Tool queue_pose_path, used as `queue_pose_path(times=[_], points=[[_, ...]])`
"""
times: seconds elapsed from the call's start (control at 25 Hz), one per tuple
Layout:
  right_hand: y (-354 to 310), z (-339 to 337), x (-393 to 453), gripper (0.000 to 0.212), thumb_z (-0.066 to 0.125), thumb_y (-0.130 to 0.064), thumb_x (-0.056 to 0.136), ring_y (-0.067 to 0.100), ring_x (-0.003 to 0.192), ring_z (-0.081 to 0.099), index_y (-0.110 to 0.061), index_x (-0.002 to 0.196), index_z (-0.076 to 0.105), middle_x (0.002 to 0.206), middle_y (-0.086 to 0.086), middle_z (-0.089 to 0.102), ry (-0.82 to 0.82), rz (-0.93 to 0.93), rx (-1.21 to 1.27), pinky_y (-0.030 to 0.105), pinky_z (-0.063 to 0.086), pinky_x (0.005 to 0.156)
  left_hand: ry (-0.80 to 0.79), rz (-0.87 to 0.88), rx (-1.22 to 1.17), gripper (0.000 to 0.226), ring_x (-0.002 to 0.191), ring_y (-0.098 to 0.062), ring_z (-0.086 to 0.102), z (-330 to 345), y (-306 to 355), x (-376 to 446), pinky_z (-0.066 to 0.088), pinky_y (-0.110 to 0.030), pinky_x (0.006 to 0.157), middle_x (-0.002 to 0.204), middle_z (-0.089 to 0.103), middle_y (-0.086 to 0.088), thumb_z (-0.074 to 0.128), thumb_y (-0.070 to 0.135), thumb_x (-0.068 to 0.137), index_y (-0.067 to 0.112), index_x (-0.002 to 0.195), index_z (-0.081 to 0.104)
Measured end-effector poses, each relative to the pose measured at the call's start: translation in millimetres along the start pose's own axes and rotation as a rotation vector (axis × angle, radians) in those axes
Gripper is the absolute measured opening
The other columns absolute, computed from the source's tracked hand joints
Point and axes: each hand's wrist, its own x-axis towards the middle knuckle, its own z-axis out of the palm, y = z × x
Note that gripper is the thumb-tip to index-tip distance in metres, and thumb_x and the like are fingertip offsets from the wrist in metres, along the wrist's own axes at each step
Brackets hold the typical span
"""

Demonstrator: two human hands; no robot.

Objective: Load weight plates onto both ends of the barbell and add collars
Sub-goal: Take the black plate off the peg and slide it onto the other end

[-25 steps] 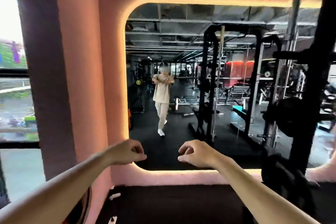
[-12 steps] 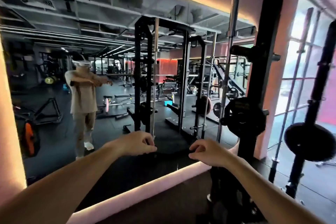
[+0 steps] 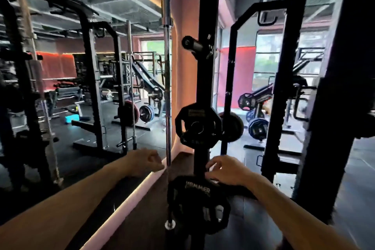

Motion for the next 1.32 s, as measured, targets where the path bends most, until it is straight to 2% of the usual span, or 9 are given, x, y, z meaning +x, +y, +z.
queue_pose_path(times=[0.16, 0.28, 0.44, 0.52, 0.68, 0.8, 1.0, 1.16, 1.32], points=[[35.8, -19.0, 52.2, 0.017, 0.079, -0.034, 0.08, 0.012, 0.078, 0.066, -0.028, 0.095, 0.074, 0.087, -0.001, 0.074, 0.089, 0.104, 0.033, 0.022, 0.051, 0.075, 0.077, 0.072, -0.065, 0.015, 0.093, -0.024, 0.07, 6.1, -1.4, 96.2, 0.054, -0.035, 0.085, 0.095, 0.075, -0.006, 0.077, 0.033, 0.086, 0.021, 0.092, 0.071], [59.7, -30.8, 108.7, 0.03, 0.078, -0.037, 0.082, 0.013, 0.084, 0.067, -0.024, 0.109, 0.071, 0.093, 0.0, 0.073, 0.208, 0.135, 0.074, 0.03, 0.054, 0.084, 0.202, 0.077, -0.134, 0.018, 0.086, -0.019, 0.067, 8.7, -8.6, 162.0, 0.049, -0.031, 0.075, 0.097, 0.075, -0.002, 0.074, 0.042, 0.088, 0.028, 0.096, 0.065], [74.1, -46.3, 202.5, 0.065, 0.075, -0.056, 0.08, 0.019, 0.109, 0.061, -0.025, 0.133, 0.055, 0.115, 0.002, 0.062, 0.44, 0.126, 0.153, 0.031, 0.047, 0.09, 0.311, 0.035, -0.369, 0.056, 0.113, -0.02, 0.061, 3.9, -18.9, 265.8, 0.038, -0.028, 0.087, 0.129, 0.065, -0.005, 0.065, 0.06, 0.088, 0.029, 0.133, 0.056], [74.2, -51.4, 239.4, 0.066, 0.069, -0.067, 0.079, 0.018, 0.106, 0.064, -0.028, 0.131, 0.054, 0.112, -0.004, 0.066, 0.451, 0.132, 0.23, 0.031, 0.048, 0.084, 0.279, -0.002, -0.501, 0.072, 0.127, -0.025, 0.056, 3.9, -24.7, 308.1, 0.039, -0.031, 0.096, 0.14, 0.058, -0.009, 0.059, 0.068, 0.086, 0.025, 0.143, 0.049], [76.1, -39.0, 273.9, 0.053, 0.065, -0.077, 0.073, 0.012, 0.079, 0.072, -0.028, 0.094, 0.068, 0.082, -0.006, 0.074, 0.415, 0.13, 0.363, 0.034, 0.059, 0.077, 0.227, -0.003, -0.575, 0.083, 0.107, -0.025, 0.066, 11.2, -35.5, 351.1, 0.052, -0.043, 0.094, 0.116, 0.071, -0.008, 0.045, 0.091, 0.074, 0.021, 0.113, 0.066], [76.8, -34.9, 276.3, 0.057, 0.069, -0.074, 0.073, 0.011, 0.067, 0.07, -0.02, 0.092, 0.07, 0.069, -0.006, 0.07, 0.423, 0.13, 0.444, 0.037, 0.059, 0.075, 0.184, 0.015, -0.724, 0.103, 0.099, -0.025, 0.071, 15.6, -42.4, 361.4, 0.055, -0.033, 0.079, 0.103, 0.075, -0.01, 0.046, 0.103, 0.053, 0.016, 0.101, 0.073], [58.1, -14.7, 256.4, 0.063, 0.077, -0.075, 0.061, 0.008, 0.058, 0.064, -0.019, 0.09, 0.071, 0.063, -0.007, 0.068, 0.527, 0.19, 0.634, 0.028, 0.052, 0.059, 0.12, 0.021, -0.887, 0.104, 0.086, -0.03, 0.074, 20.2, -42.8, 353.9, 0.058, -0.051, 0.092, 0.088, 0.075, -0.011, 0.056, 0.099, 0.055, 0.005, 0.097, 0.072], [41.2, 12.8, 217.7, 0.063, 0.085, -0.072, 0.051, 0.016, 0.052, 0.055, -0.019, 0.082, 0.073, 0.058, 0.002, 0.059, 0.56, 0.207, 0.833, 0.03, 0.048, 0.053, 0.073, 0.057, -1.022, 0.086, 0.059, -0.023, 0.066, 22.4, -50.6, 318.6, 0.058, -0.041, 0.069, 0.066, 0.069, -0.009, 0.07, 0.091, 0.053, 0.009, 0.079, 0.068], [5.9, 31.4, 172.6, 0.075, 0.088, -0.072, 0.046, 0.02, 0.046, 0.049, -0.009, 0.083, 0.071, 0.055, 0.007, 0.053, 0.602, 0.261, 0.855, 0.033, 0.044, 0.051, 0.112, 0.062, -1.101, 0.069, 0.04, -0.017, 0.047, 23.8, -50.3, 257.9, 0.041, -0.024, 0.04, 0.049, 0.05, -0.004, 0.073, 0.089, 0.049, 0.023, 0.045, 0.057]])
